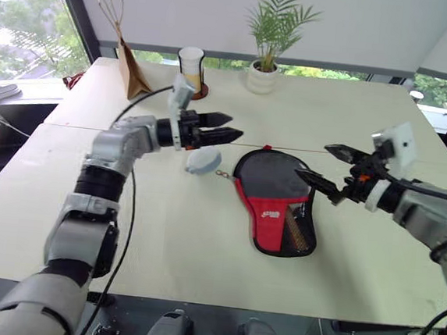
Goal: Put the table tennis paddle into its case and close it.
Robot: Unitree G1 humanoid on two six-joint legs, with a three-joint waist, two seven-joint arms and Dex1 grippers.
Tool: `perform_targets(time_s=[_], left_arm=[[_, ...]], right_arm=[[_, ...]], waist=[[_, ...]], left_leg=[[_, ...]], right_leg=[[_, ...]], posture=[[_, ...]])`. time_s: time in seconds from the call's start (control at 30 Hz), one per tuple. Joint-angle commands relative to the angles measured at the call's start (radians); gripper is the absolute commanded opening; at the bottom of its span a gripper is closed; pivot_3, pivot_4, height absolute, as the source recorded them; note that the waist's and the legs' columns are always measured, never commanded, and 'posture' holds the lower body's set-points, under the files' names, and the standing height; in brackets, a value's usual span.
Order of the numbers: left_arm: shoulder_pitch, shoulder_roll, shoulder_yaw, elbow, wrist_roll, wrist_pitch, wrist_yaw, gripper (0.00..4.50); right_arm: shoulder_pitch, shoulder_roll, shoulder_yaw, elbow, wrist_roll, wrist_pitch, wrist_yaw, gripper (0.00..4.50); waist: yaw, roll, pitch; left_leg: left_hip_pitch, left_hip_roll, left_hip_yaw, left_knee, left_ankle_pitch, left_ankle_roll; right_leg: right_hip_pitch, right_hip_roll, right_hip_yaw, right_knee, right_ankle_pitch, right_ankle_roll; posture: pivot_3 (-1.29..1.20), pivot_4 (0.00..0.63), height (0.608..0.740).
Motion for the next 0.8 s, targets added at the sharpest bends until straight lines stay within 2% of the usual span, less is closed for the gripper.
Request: perform_targets(time_s=[0.03,0.13,0.3,0.43,0.6,0.8], left_arm=[[0.038,0.034,0.031,-0.067,0.000,-0.011,0.020,3.91],[0.093,0.051,0.030,-0.132,-0.004,-0.003,0.043,3.91],[0.176,0.069,0.044,-0.230,-0.028,0.027,0.079,3.91],[0.203,0.073,0.051,-0.258,-0.030,0.034,0.096,3.91],[0.214,0.073,0.054,-0.273,-0.033,0.036,0.112,3.91],[0.227,0.086,0.064,-0.295,-0.040,0.038,0.130,3.91]], right_arm=[[-0.046,0.044,0.060,0.090,-0.086,-0.066,0.023,4.50],[-0.054,0.051,0.074,0.132,-0.112,0.006,0.000,4.50],[0.030,0.018,-0.069,0.075,0.052,0.256,0.025,4.50],[0.097,0.007,-0.134,0.052,0.139,0.358,0.063,4.50],[0.120,0.026,-0.115,0.117,0.153,0.381,0.108,4.50],[0.102,0.053,-0.018,0.273,0.071,0.304,0.180,4.50]], waist=[[-0.004,0.000,0.000],[-0.003,0.000,0.000],[0.000,0.000,0.000],[-0.002,0.000,0.000],[-0.004,0.000,0.000],[-0.004,0.000,0.000]], left_leg=[[0.000,0.000,0.000,0.000,0.000,0.000],[0.000,0.000,0.000,-0.001,0.000,0.000],[-0.001,0.000,-0.001,0.000,0.000,0.000],[0.000,0.000,-0.001,0.000,0.000,0.000],[0.000,0.001,-0.001,0.000,0.000,0.000],[0.000,0.001,0.000,0.000,0.000,0.000]], right_leg=[[0.000,0.000,0.000,0.000,0.000,0.000],[-0.001,0.000,0.000,0.000,0.000,0.000],[-0.001,-0.001,0.000,0.001,0.000,0.000],[0.000,-0.001,0.000,0.001,0.000,0.000],[0.000,0.000,0.000,0.001,0.000,0.000],[-0.001,0.000,0.000,0.001,0.000,0.000]], posture=[[0.00,0.150,0.740],[0.00,0.150,0.740],[0.00,0.150,0.740],[0.00,0.150,0.740],[0.00,0.150,0.740],[0.00,0.150,0.740]])
